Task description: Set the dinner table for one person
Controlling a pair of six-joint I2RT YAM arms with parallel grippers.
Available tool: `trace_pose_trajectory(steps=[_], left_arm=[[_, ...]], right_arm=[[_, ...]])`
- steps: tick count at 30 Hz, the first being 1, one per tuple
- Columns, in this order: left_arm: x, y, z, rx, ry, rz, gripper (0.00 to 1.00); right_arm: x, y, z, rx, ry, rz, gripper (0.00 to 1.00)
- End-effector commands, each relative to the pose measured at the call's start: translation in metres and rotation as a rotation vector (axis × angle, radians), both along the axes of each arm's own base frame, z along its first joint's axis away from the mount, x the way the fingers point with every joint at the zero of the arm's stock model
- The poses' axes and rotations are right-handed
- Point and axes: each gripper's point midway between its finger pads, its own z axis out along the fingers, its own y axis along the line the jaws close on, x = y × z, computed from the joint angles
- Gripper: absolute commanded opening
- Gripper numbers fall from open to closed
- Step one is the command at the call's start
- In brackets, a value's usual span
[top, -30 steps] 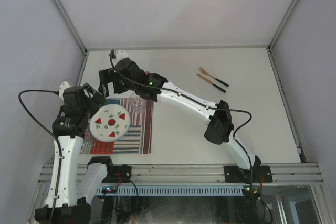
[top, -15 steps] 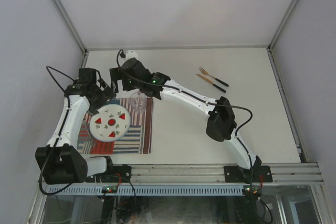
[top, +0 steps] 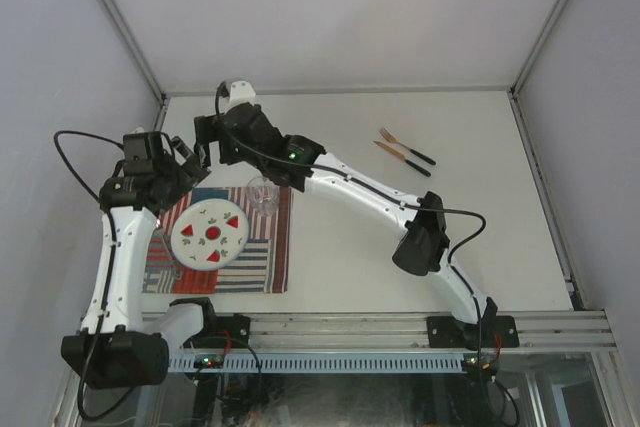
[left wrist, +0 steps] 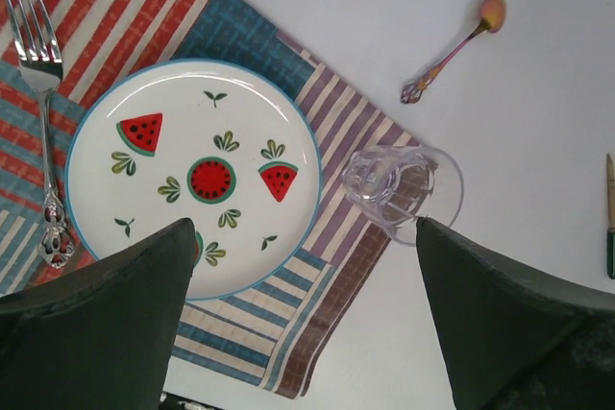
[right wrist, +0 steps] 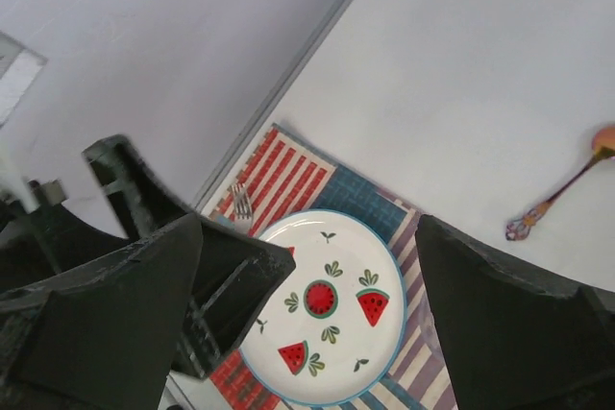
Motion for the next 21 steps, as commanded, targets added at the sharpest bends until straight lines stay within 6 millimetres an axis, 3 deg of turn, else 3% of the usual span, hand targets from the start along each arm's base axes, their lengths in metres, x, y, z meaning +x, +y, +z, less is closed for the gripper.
trace_pose_trajectory(steps=[1,4,8,13,15,17,18,21], left_arm=[[0.018,-0.022,-0.008,-0.114,-0.019,-0.130,1.00],[0.024,-0.024,-0.007,-0.116,0.005,-0.168,1.00],[0.023,-0.018,0.012,-0.085,0.019,-0.198,1.00],[0.016,-0.017,-0.010,-0.115,0.076,-0.237,0.97],[0.018,-0.022,-0.014,-0.192,0.048,-0.285,0.82],[0.022,-0.033,-0.008,-0.337,-0.046,-0.383,0.54],[0.024,-0.034,-0.004,-0.395,-0.090,-0.408,0.45],[0.026,-0.017,-0.011,-0.292,-0.062,-0.458,0.06]], right_arm=[[-0.085,0.038,0.007,0.031,0.041,0.154,0.95],[-0.083,0.039,0.013,0.048,0.025,0.122,0.92],[-0.090,0.046,0.035,0.094,-0.038,0.105,0.91],[-0.100,0.057,0.030,0.085,-0.050,0.094,0.88],[-0.108,0.059,0.029,0.079,-0.062,0.102,0.92],[-0.113,0.054,0.038,0.064,-0.093,0.093,0.94],[-0.115,0.049,0.041,0.045,-0.123,0.081,0.94],[-0.107,0.023,0.053,0.011,-0.180,-0.033,1.00]])
